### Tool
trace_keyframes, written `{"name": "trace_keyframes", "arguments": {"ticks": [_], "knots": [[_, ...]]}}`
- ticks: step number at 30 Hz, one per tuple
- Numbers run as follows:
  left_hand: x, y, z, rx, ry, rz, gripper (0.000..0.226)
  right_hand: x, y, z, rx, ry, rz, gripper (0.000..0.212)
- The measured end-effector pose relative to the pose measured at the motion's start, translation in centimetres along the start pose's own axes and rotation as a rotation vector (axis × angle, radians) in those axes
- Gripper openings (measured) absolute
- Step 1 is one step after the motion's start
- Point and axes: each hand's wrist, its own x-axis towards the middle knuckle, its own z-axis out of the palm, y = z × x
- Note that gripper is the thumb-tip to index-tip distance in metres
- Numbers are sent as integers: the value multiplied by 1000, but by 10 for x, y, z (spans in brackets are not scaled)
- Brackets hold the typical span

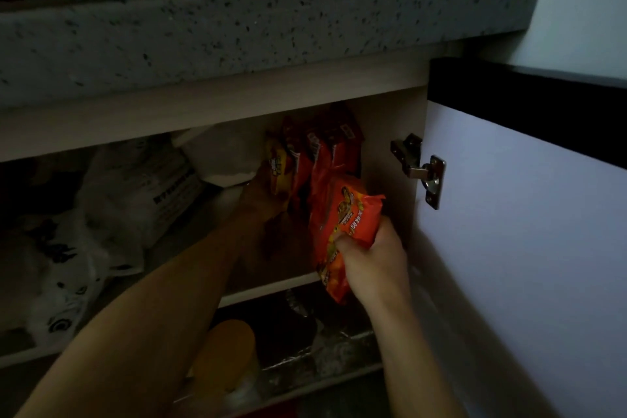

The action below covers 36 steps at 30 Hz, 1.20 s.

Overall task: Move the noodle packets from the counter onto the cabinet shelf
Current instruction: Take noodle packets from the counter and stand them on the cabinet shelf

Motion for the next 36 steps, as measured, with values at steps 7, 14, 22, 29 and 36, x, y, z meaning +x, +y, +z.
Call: {"name": "trace_keyframes", "arguments": {"ticks": [7, 14, 22, 29, 36], "knots": [[-5, -3, 8, 159, 74, -63, 67, 0, -2, 0, 3, 9, 42, 50], [1, 2, 6, 154, 11, -101, 67, 3, 1, -9, -22, 32, 31, 49], [1, -4, 3, -3, 135, -248, 45, 4, 4, -9, -19, 39, 24, 55], [-1, 4, 0, 64, 46, -247, 54, 3, 2, -3, -16, 37, 3, 54], [-56, 0, -21, -227, 92, -279, 21, -2, -6, -5, -8, -22, -16, 47]]}}
